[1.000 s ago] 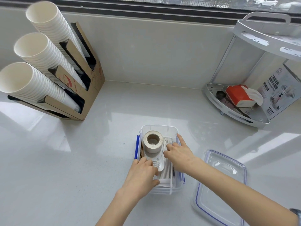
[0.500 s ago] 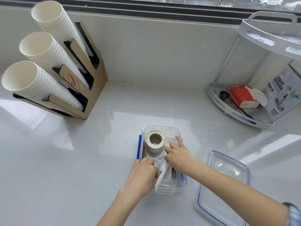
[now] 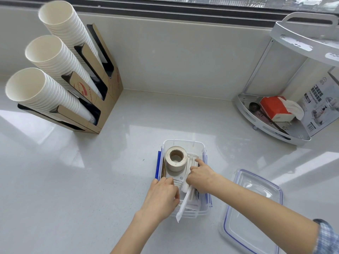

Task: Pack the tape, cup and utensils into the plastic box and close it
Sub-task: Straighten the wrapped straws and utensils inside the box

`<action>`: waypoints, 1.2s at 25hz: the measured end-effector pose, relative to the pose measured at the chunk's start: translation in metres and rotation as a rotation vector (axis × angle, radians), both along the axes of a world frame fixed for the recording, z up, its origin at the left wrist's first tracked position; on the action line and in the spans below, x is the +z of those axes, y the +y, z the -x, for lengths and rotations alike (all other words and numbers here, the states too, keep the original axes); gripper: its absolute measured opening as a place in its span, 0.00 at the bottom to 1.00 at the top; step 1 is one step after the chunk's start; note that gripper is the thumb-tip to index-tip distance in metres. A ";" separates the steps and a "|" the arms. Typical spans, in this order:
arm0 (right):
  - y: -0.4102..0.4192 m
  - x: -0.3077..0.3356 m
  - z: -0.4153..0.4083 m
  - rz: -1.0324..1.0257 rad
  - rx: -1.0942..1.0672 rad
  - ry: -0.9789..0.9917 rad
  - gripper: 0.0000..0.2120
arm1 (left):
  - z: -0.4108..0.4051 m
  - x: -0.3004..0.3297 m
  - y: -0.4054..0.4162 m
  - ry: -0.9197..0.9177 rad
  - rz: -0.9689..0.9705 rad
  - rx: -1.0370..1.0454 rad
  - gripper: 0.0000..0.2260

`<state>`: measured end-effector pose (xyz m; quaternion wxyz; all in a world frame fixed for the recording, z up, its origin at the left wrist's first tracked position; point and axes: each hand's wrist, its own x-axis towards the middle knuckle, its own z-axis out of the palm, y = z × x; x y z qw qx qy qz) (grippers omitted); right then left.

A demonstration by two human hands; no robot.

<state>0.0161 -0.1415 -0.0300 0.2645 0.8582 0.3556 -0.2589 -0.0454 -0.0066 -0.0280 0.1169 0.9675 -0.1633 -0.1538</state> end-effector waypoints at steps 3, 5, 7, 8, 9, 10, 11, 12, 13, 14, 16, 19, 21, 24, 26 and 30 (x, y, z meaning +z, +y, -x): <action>-0.002 0.002 -0.001 -0.043 -0.001 -0.001 0.14 | 0.000 -0.001 0.000 -0.004 0.008 0.006 0.10; -0.004 0.004 0.001 -0.096 -0.032 -0.003 0.16 | 0.000 -0.002 0.000 -0.002 0.016 0.011 0.10; -0.004 0.004 0.002 -0.125 -0.049 -0.001 0.17 | 0.001 -0.001 0.000 -0.004 0.025 0.015 0.10; -0.004 0.003 0.002 -0.134 -0.054 -0.007 0.17 | 0.001 -0.001 0.000 -0.007 0.029 0.017 0.10; -0.004 0.002 0.002 -0.141 -0.060 -0.017 0.18 | 0.001 0.000 0.000 -0.008 0.034 0.018 0.10; -0.005 0.001 0.003 -0.146 -0.068 -0.028 0.19 | 0.001 -0.001 0.000 -0.006 0.037 0.019 0.10; -0.005 0.000 0.002 -0.147 -0.074 -0.037 0.21 | 0.001 -0.001 0.001 -0.005 0.036 0.019 0.10; -0.005 -0.001 0.002 -0.147 -0.078 -0.037 0.22 | 0.001 -0.001 0.001 -0.003 0.032 0.019 0.10; -0.005 -0.001 0.002 -0.143 -0.082 -0.034 0.22 | 0.001 -0.001 0.001 -0.002 0.030 0.017 0.11; -0.004 0.000 0.002 -0.134 -0.083 -0.032 0.21 | 0.001 -0.001 0.001 -0.003 0.030 0.016 0.11; -0.002 0.000 0.002 -0.095 -0.069 -0.043 0.18 | 0.001 0.000 0.001 -0.004 0.030 0.017 0.11; 0.002 -0.002 0.002 -0.041 -0.021 -0.057 0.16 | 0.001 -0.001 0.001 -0.001 0.027 0.020 0.11; 0.005 -0.004 0.001 0.006 0.039 -0.034 0.17 | 0.000 0.000 0.001 0.001 0.030 0.024 0.11; 0.005 -0.005 0.001 0.032 0.086 -0.005 0.17 | 0.001 0.000 0.001 0.012 0.027 0.021 0.11; 0.003 -0.006 0.001 0.047 0.088 0.005 0.17 | 0.001 0.001 -0.001 0.013 0.020 0.010 0.11; -0.001 -0.005 -0.001 0.059 0.108 0.017 0.16 | 0.001 0.001 -0.002 0.004 0.008 0.000 0.11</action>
